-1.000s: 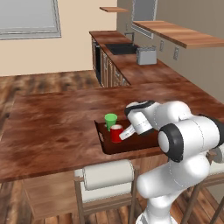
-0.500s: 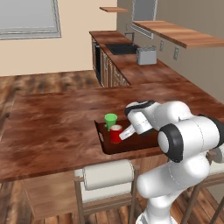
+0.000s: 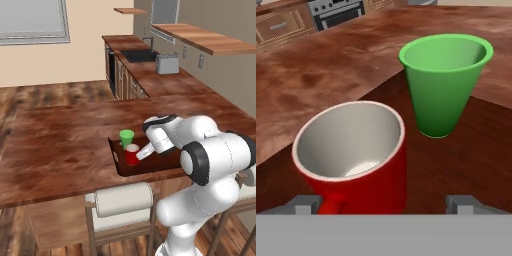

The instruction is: There is a tray on the dining counter. Grab the cup, mug, and pitcher and place them on the tray. The pitcher may be placed next to the tray if it cannot fit the tray.

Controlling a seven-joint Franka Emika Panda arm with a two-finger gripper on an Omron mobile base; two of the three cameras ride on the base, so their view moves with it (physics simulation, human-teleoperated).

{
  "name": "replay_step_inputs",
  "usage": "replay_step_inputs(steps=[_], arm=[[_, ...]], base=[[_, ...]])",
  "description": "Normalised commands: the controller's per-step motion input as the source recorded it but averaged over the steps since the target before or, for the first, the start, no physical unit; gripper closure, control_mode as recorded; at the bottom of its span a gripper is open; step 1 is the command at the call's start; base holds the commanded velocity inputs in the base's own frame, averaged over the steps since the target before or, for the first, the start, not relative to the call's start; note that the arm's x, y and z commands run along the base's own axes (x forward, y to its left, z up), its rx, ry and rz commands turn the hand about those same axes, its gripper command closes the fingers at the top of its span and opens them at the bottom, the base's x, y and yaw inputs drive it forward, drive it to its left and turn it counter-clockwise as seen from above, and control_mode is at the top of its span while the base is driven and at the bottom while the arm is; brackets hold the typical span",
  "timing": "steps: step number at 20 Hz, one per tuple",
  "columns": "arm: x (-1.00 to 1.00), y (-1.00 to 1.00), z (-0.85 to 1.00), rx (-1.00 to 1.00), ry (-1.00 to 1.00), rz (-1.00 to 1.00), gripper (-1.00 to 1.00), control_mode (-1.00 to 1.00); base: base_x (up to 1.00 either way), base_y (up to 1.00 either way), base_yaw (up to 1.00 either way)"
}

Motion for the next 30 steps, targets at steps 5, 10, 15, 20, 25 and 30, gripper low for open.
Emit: replay_step_inputs(steps=[5,10,15,20,25,30], arm=[[0.00,0.17,0.00,0.00,0.00,0.00,-1.00,-1.00],[0.00,0.34,0.00,0.00,0.00,0.00,-1.00,-1.00],[0.00,0.15,0.00,0.00,0.00,0.00,-1.00,-1.00],[0.00,0.00,0.23,0.00,0.00,-0.07,-1.00,-1.00],[0.00,-0.02,0.34,0.00,0.00,-0.15,-1.00,-1.00],[0.00,0.00,0.39,0.00,0.00,-0.18,-1.00,-1.00]], base=[[0.00,0.00,0.00],[0.00,0.00,0.00],[0.00,0.00,0.00],[0.00,0.00,0.00],[0.00,0.00,0.00],[0.00,0.00,0.00]])
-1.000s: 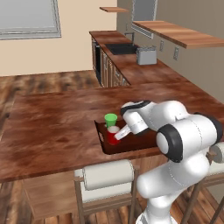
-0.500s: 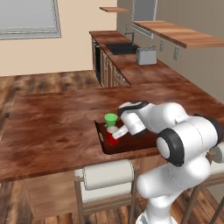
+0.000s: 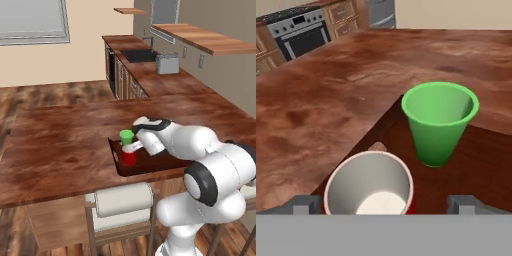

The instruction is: There is a tray on the dining counter. Grab the cup, mug, and pitcher and place them on the tray. The pitcher may be placed next to the tray if it cannot fit the tray.

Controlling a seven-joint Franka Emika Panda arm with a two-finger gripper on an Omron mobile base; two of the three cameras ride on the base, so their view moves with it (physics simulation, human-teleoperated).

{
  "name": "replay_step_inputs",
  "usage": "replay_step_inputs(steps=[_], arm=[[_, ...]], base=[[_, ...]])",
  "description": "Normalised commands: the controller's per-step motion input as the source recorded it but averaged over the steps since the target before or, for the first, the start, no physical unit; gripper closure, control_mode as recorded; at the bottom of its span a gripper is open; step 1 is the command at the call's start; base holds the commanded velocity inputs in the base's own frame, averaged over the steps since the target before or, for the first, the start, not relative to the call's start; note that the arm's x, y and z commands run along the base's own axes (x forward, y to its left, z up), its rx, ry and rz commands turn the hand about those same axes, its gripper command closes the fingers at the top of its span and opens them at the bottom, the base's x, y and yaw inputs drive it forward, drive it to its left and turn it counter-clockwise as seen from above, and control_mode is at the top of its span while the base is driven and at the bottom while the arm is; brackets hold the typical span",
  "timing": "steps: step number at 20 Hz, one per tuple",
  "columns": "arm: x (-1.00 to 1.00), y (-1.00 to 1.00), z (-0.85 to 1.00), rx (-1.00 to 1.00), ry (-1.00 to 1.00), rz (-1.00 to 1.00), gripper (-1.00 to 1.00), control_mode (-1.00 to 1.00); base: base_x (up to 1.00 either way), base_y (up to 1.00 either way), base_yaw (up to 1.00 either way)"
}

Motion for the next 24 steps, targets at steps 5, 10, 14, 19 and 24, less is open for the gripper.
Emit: replay_step_inputs(steps=[5,10,14,19,24], arm=[[-0.32,-0.05,0.59,0.00,0.09,-0.25,-1.00,-1.00],[-0.38,-0.27,0.68,0.00,0.06,-0.22,-1.00,-1.00],[-0.27,-0.31,0.76,0.00,0.06,-0.19,-1.00,-1.00],[-0.14,-0.29,0.86,0.00,0.08,-0.17,-1.00,-1.00],[-0.23,-0.35,0.71,0.00,0.06,-0.10,-1.00,-1.00]], base=[[0.00,0.00,0.00],[0.00,0.00,0.00],[0.00,0.00,0.00],[0.00,0.00,0.00],[0.00,0.00,0.00]])
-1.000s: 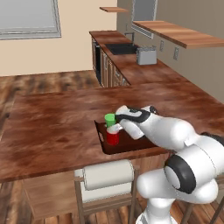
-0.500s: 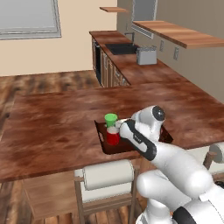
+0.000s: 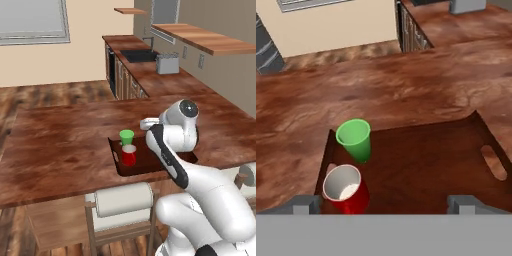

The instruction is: There is a tray on the dining counter. Grab the cup, mug, and pitcher and place them on the tray. The pitcher may be placed next to the tray if it cannot fit the tray.

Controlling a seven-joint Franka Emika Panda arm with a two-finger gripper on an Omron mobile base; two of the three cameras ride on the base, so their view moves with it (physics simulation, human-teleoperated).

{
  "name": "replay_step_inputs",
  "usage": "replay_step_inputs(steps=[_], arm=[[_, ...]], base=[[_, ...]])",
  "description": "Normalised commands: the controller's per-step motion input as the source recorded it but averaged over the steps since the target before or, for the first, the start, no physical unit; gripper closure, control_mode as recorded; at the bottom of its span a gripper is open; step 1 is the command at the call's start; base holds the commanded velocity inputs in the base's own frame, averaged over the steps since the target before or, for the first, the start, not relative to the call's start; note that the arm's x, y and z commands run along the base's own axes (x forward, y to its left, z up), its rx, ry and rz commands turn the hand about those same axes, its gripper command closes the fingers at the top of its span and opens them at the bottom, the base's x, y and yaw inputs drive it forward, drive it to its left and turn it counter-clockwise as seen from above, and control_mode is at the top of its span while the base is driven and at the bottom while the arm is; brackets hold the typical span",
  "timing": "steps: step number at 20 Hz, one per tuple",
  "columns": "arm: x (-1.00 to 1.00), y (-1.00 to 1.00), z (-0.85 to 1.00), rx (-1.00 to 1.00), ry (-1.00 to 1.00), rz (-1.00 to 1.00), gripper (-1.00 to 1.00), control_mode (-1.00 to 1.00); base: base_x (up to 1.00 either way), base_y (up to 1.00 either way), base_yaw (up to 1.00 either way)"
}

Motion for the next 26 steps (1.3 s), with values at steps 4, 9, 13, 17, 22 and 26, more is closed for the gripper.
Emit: replay_step_inputs(steps=[4,9,13,17,22,26], arm=[[-0.31,-0.41,0.74,0.00,0.02,-0.03,-1.00,-1.00],[-0.31,-0.16,0.72,0.00,0.00,0.00,-1.00,-1.00],[-0.43,0.00,0.56,0.00,0.04,0.00,-1.00,-1.00],[-0.57,0.00,0.47,0.00,0.10,0.00,-1.00,-1.00],[-0.50,0.00,0.24,-0.01,0.14,0.00,-1.00,-1.00],[-0.45,0.00,0.15,-0.03,0.11,0.00,-1.00,-1.00]], base=[[0.00,0.00,0.00],[0.00,0.00,0.00],[0.00,0.00,0.00],[0.00,0.00,0.00],[0.00,0.00,0.00],[0.00,0.00,0.00]])
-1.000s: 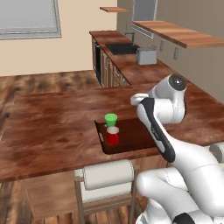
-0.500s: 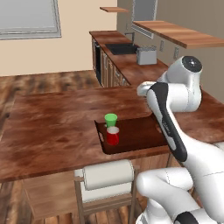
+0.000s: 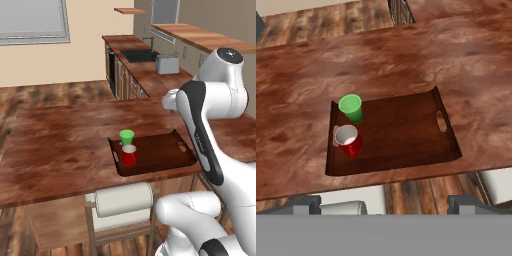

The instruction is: There is a tray on the dining counter. Grab the cup, mug, and pitcher and place them on the tray. The pitcher may be placed next to the tray if it cannot fit the tray.

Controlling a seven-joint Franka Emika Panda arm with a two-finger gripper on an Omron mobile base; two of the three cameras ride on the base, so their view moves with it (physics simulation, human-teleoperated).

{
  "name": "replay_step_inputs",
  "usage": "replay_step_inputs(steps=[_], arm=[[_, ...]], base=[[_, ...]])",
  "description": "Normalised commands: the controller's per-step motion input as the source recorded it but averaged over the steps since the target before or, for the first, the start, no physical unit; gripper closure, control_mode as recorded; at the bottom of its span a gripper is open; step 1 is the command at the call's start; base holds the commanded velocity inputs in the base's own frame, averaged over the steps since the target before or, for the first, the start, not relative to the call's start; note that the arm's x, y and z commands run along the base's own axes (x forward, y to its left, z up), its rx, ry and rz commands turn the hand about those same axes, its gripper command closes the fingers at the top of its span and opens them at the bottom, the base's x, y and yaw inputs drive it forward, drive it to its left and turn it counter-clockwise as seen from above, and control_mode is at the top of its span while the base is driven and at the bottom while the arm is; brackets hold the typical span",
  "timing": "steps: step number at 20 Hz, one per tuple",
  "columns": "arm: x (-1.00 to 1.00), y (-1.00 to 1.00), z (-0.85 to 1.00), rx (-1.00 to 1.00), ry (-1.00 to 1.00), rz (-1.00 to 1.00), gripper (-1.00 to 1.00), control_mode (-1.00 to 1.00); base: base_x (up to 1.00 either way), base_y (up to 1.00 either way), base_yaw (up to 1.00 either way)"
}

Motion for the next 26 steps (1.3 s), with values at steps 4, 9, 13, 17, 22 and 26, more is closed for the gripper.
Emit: replay_step_inputs(steps=[4,9,13,17,22,26], arm=[[-0.45,-0.01,0.04,-0.04,0.07,0.00,-1.00,-1.00],[-0.38,-0.07,0.00,-0.08,0.03,0.00,-1.00,-1.00],[-0.31,-0.02,0.00,-0.12,0.03,0.00,-1.00,-1.00],[-0.31,0.00,0.00,-0.09,0.05,0.00,-1.00,-1.00],[-0.09,-0.01,0.00,0.03,0.01,0.00,-1.00,-1.00],[-0.03,0.00,-0.03,0.13,0.00,0.00,-1.00,-1.00]], base=[[0.00,0.00,0.00],[0.00,0.00,0.00],[0.00,0.00,0.00],[0.00,0.00,0.00],[0.00,0.00,0.00],[0.00,0.00,0.00]])
